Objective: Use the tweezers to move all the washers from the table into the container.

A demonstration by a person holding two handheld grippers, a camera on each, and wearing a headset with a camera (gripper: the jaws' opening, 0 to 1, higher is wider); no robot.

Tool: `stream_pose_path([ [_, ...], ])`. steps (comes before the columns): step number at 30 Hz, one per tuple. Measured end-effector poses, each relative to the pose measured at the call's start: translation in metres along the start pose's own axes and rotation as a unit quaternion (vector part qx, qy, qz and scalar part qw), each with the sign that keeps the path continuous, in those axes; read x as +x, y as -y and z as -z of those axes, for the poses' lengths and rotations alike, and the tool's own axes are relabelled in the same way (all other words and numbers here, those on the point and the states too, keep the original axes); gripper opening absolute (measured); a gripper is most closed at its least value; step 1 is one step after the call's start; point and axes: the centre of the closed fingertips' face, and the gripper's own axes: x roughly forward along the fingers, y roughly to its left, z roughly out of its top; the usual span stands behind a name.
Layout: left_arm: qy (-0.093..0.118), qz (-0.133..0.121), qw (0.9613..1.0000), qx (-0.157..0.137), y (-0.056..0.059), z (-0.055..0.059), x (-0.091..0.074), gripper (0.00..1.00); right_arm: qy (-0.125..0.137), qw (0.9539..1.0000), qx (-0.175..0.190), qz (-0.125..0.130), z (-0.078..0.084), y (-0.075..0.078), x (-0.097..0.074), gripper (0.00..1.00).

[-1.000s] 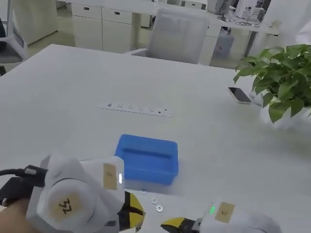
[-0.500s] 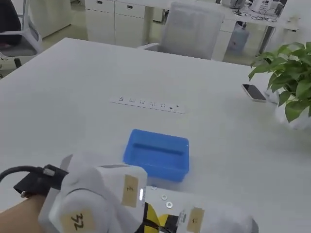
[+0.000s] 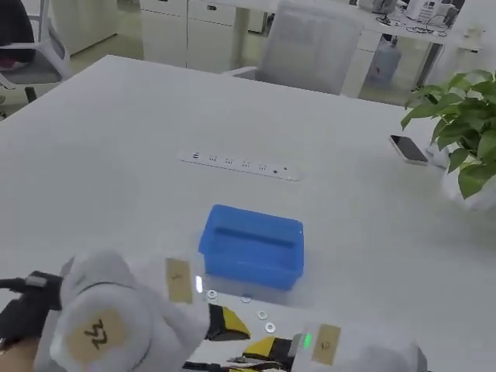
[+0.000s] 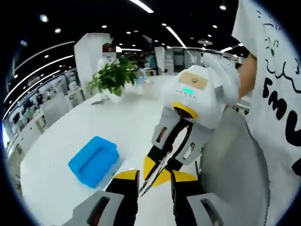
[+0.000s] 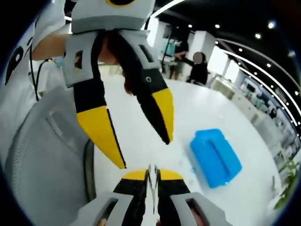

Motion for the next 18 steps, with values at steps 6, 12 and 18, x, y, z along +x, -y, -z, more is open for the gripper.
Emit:
stream_pose_path([
  [6,0.047,-0.105,0.9852,-0.127,-0.024,0.021,-0.028,0.22,-0.011,0.9998,0.016,-0.003,0.004,0.012,0.006,0.00],
  [12,0.004,-0.133,0.9860,-0.100,-0.033,0.044,-0.028,0.18,-0.014,0.9993,0.034,-0.004,0.011,0.016,0.013,0.00],
  [18,-0.044,-0.131,0.9855,-0.098,-0.051,0.077,-0.014,0.18,-0.013,0.9981,0.060,-0.003,0.014,0.012,0.009,0.00],
])
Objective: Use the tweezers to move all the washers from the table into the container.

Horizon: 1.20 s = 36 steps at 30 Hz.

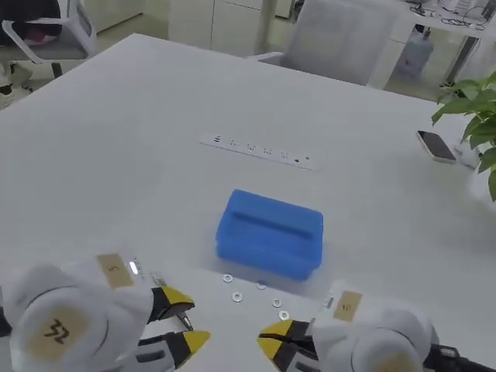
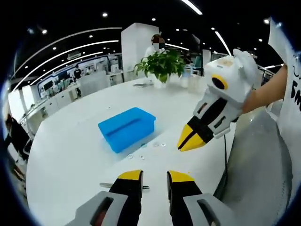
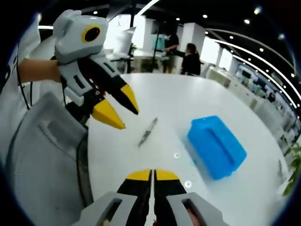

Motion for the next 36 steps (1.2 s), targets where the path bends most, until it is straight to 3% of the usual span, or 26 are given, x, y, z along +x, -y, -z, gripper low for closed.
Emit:
stream_pose_path([
  [1,-0.017,-0.008,0.9997,-0.013,-0.006,0.007,0.001,0.20,0.000,1.0000,0.003,0.001,0.000,0.000,-0.001,0.00],
  [3,-0.028,-0.019,0.9981,-0.052,-0.020,0.013,0.006,0.23,0.004,0.9998,0.021,0.002,0.001,0.000,-0.004,0.00],
  [4,-0.034,-0.033,0.9958,-0.079,-0.029,0.017,0.008,0.22,0.004,0.9996,0.029,0.004,0.002,0.000,-0.004,0.00],
  [5,-0.052,-0.044,0.9910,-0.115,-0.037,0.024,0.009,0.22,0.006,0.9994,0.033,0.007,0.002,0.000,-0.006,0.00],
  [6,-0.053,-0.049,0.9892,-0.128,-0.043,0.026,0.011,0.23,0.007,0.9993,0.035,0.009,0.003,0.000,-0.007,0.00],
  [7,-0.068,-0.063,0.9845,-0.149,-0.052,0.032,0.014,0.24,0.008,0.9992,0.038,0.013,0.003,-0.001,-0.009,0.00],
  [9,-0.076,-0.073,0.9812,-0.161,-0.061,0.035,0.018,0.28,0.009,0.9989,0.043,0.015,0.004,-0.003,-0.011,0.00],
  [12,-0.100,-0.087,0.9695,-0.206,-0.070,0.045,0.028,0.32,0.013,0.9984,0.052,0.019,0.004,-0.005,-0.014,0.00],
  [13,-0.094,-0.085,0.9711,-0.202,-0.073,0.044,0.033,0.31,0.014,0.9982,0.054,0.022,0.004,-0.006,-0.015,0.00],
  [14,-0.091,-0.094,0.9684,-0.212,-0.076,0.044,0.036,0.31,0.015,0.9981,0.054,0.024,0.003,-0.006,-0.016,0.00],
  [16,-0.114,-0.092,0.9636,-0.224,-0.075,0.051,0.041,0.33,0.016,0.9980,0.055,0.029,0.003,-0.006,-0.019,0.00],
  [18,-0.117,-0.096,0.9583,-0.242,-0.079,0.053,0.046,0.34,0.019,0.9975,0.058,0.034,0.002,-0.006,-0.022,0.00],
  [19,-0.134,-0.097,0.9537,-0.251,-0.079,0.058,0.047,0.34,0.022,0.9972,0.063,0.035,0.002,-0.005,-0.024,0.00],
  [22,-0.152,-0.107,0.9538,-0.236,-0.082,0.064,0.051,0.33,0.025,0.9965,0.069,0.040,0.003,-0.005,-0.026,0.00],
  [24,-0.163,-0.106,0.9505,-0.243,-0.081,0.070,0.053,0.29,0.026,0.9961,0.072,0.044,0.004,-0.004,-0.027,0.00],
  [27,-0.170,-0.099,0.9492,-0.246,-0.077,0.073,0.055,0.24,0.028,0.9955,0.077,0.048,0.005,-0.004,-0.030,0.00],
  [34,-0.189,-0.107,0.9570,-0.192,-0.076,0.079,0.051,0.04,0.030,0.9947,0.083,0.053,0.007,-0.004,-0.035,0.00],
  [36,-0.187,-0.096,0.9601,-0.184,-0.072,0.078,0.050,0.04,0.031,0.9945,0.084,0.054,0.007,-0.004,-0.037,0.00],
])
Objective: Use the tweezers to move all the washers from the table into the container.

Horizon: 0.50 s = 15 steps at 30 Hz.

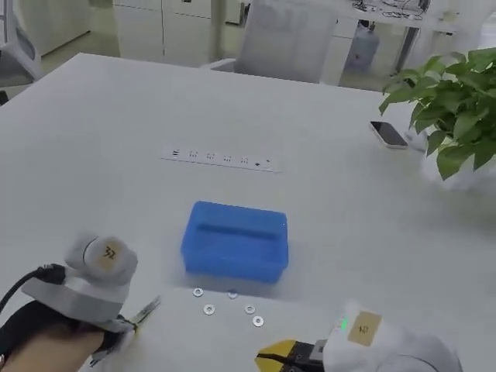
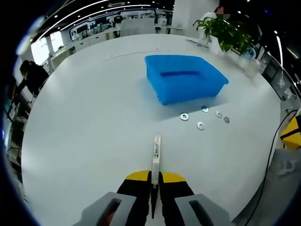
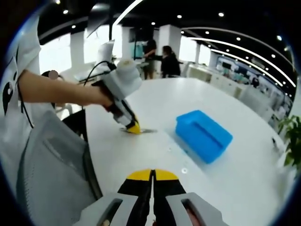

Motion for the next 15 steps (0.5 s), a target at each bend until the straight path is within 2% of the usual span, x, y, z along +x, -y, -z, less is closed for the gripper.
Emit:
stream_pose_path([
  [2,0.005,0.007,0.9999,0.005,0.004,0.002,-0.001,0.04,0.002,1.0000,0.001,0.002,0.000,0.001,-0.001,0.00],
  [5,0.013,0.011,0.9995,0.028,0.010,0.004,-0.004,0.03,0.007,0.9999,0.013,0.004,-0.002,0.002,-0.003,0.00],
  [6,0.020,0.015,0.9992,0.030,0.012,0.003,-0.007,0.03,0.010,0.9998,0.016,0.004,-0.003,0.003,-0.003,0.00],
  [7,0.037,0.023,0.9986,0.031,0.016,-0.002,-0.009,0.03,0.014,0.9996,0.024,0.004,-0.004,0.003,-0.004,0.00],
  [9,0.050,0.034,0.9978,0.028,0.022,-0.005,-0.016,0.03,0.027,0.9985,0.047,-0.001,-0.008,0.002,-0.005,0.00],
  [12,0.091,0.062,0.9934,0.031,0.039,-0.017,-0.030,0.03,0.042,0.9964,0.074,-0.006,-0.015,0.002,-0.005,0.00],
  [13,0.108,0.073,0.9908,0.037,0.045,-0.022,-0.034,0.03,0.045,0.9955,0.083,-0.009,-0.017,0.002,-0.005,0.00],
  [14,0.133,0.087,0.9861,0.047,0.055,-0.028,-0.042,0.03,0.056,0.9931,0.102,-0.015,-0.023,0.001,-0.005,0.02],
  [15,0.148,0.096,0.9827,0.056,0.062,-0.033,-0.048,0.03,0.060,0.9923,0.107,-0.017,-0.025,0.001,-0.005,0.03],
])
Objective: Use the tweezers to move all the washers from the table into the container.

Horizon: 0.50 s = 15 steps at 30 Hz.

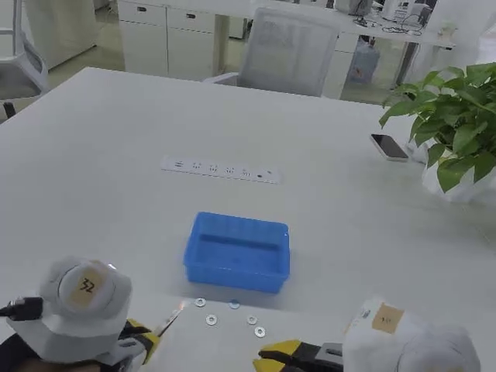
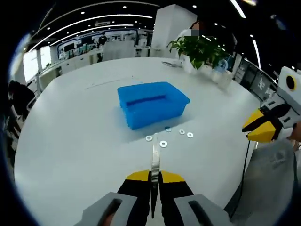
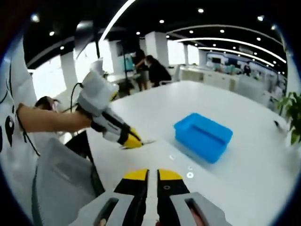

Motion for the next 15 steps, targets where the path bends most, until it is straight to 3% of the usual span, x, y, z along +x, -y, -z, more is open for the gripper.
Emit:
stream_pose_path([
  [4,0.068,0.036,0.9961,0.043,0.034,-0.030,-0.012,0.03,0.030,0.9973,0.065,-0.017,-0.017,-0.002,0.005,0.12],
  [7,0.095,0.055,0.9920,0.062,0.053,-0.044,-0.019,0.03,0.046,0.9956,0.079,-0.021,-0.028,0.002,0.006,0.14],
  [10,0.126,0.074,0.9848,0.093,0.072,-0.060,-0.027,0.03,0.056,0.9945,0.086,-0.018,-0.035,0.005,0.006,0.15],
  [13,0.138,0.070,0.9844,0.083,0.078,-0.067,-0.033,0.03,0.065,0.9941,0.086,-0.010,-0.040,0.009,0.004,0.13],
  [15,0.152,0.079,0.9810,0.091,0.082,-0.071,-0.037,0.03,0.074,0.9925,0.097,-0.003,-0.042,0.014,-0.001,0.08],
])
